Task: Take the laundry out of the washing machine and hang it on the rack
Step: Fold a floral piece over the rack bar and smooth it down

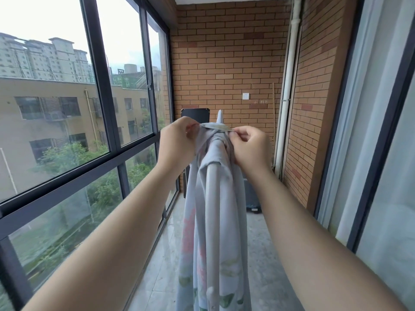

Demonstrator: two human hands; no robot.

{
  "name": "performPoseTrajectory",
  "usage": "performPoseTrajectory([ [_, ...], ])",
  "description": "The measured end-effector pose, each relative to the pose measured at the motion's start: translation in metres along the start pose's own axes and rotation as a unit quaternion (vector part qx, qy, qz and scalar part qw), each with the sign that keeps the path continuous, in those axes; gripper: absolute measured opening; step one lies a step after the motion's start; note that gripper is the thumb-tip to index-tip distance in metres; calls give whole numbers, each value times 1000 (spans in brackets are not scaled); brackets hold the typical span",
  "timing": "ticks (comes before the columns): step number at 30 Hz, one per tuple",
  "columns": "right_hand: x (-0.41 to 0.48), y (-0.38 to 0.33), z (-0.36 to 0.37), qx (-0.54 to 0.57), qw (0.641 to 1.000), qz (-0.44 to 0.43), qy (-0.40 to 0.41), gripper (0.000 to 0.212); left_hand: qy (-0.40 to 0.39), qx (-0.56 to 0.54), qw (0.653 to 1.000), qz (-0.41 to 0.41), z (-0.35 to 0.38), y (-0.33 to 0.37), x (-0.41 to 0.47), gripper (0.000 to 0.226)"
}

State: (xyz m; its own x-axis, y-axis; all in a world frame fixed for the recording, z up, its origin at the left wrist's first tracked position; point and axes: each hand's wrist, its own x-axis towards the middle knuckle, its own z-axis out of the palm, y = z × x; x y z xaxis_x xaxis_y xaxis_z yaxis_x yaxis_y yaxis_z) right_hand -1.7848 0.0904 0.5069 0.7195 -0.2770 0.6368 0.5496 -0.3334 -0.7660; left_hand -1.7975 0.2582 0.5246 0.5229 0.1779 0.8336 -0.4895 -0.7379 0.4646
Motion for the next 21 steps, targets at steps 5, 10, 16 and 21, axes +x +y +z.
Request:
performPoseTrajectory([
  [5,36,8,11,88,985,138,-54,7,-38,-22,998,-44,31,-14,33,17],
  [10,63,24,21,133,963,204,-113,4,-87,-104,983,-126,60,-36,51,11],
  [16,91,45,43,196,923,295,-153,18,-141,-271,908,-287,88,-52,64,17],
  [21,106,62,58,213,908,330,-146,16,-169,-314,861,-363,104,-47,72,22],
])
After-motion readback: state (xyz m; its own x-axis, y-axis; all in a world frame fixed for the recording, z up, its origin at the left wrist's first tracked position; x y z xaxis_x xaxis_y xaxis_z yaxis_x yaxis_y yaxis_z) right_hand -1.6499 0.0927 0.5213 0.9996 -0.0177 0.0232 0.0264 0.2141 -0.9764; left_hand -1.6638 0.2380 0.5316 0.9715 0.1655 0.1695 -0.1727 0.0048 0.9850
